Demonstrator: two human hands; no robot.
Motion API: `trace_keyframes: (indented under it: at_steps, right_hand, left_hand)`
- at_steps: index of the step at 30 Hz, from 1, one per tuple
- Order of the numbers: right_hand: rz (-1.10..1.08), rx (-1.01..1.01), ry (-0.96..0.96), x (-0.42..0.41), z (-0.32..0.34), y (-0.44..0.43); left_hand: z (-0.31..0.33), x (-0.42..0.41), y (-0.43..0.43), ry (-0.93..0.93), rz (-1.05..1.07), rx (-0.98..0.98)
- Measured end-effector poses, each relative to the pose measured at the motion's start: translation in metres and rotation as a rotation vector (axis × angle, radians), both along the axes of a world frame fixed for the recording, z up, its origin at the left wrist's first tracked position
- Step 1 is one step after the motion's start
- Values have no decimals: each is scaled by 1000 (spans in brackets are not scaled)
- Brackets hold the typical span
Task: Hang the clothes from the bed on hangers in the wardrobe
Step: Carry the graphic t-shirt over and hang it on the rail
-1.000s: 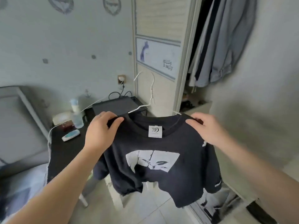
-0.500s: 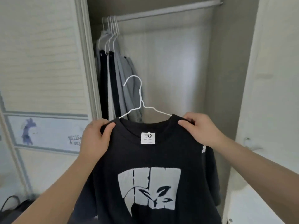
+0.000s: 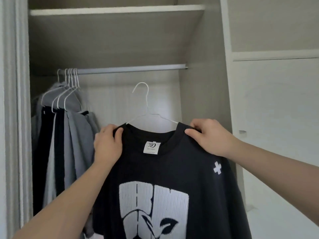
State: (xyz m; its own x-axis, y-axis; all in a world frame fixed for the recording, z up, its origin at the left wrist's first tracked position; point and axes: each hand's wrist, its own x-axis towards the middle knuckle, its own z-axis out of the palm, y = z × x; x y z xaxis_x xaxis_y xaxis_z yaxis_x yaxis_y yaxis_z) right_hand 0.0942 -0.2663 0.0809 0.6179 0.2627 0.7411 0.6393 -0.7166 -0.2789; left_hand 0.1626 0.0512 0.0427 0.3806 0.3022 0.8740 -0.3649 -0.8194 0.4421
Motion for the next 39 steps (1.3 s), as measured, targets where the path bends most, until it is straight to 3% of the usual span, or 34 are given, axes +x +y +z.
trace_keyframes:
  at_steps: [7,16,21,28,34,39]
  right_hand:
    - [-31,-29,7,31,54,14]
    - [-343,-101,-70,65,134,75]
    - [-487,-98,-115,93,159,115]
    - [-604,-78,-212,145,184,169]
    - [-639,-31,-222,178,193,201]
    - [-648,-14,-173,192,194,217]
  left_hand:
    - [69,88,2,-82,-88,64]
    - [161,182,1,-159,-262,21]
    - [190,222,12,-98,-308,-63]
    - [202,280,40,-15,-431,-190]
    - [197,300,44,97,-817,-281]
    - [198,309,44,127,-890,-254]
